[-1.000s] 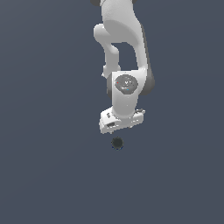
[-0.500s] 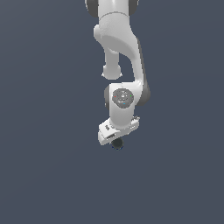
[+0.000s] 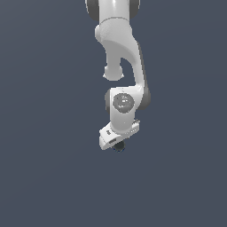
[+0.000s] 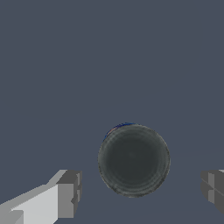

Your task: Pick up the object and move it to a goal position.

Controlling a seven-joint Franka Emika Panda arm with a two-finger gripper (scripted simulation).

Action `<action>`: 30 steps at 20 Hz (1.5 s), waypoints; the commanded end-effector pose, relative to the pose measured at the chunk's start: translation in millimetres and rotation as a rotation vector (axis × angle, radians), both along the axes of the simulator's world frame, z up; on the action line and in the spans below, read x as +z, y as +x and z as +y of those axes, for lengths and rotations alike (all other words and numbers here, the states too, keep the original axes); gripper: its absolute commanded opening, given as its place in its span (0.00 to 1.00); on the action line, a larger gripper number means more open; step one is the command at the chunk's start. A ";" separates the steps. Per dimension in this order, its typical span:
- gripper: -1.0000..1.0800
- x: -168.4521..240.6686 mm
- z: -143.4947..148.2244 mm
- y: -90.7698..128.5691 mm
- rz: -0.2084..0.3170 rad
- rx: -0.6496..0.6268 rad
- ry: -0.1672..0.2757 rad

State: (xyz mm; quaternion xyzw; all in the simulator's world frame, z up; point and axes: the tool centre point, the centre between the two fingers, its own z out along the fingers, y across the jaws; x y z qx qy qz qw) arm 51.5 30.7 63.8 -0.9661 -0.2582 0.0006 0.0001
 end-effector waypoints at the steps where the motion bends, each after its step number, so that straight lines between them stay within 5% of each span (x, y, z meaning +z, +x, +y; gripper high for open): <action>1: 0.96 -2.8 -0.1 -0.1 0.000 0.000 0.000; 16: 0.96 -50.1 0.1 0.6 -0.001 0.005 0.000; 17: 0.00 -50.1 0.1 0.6 -0.001 0.005 0.000; 30: 0.00 -47.7 0.7 -0.2 -0.001 0.004 0.000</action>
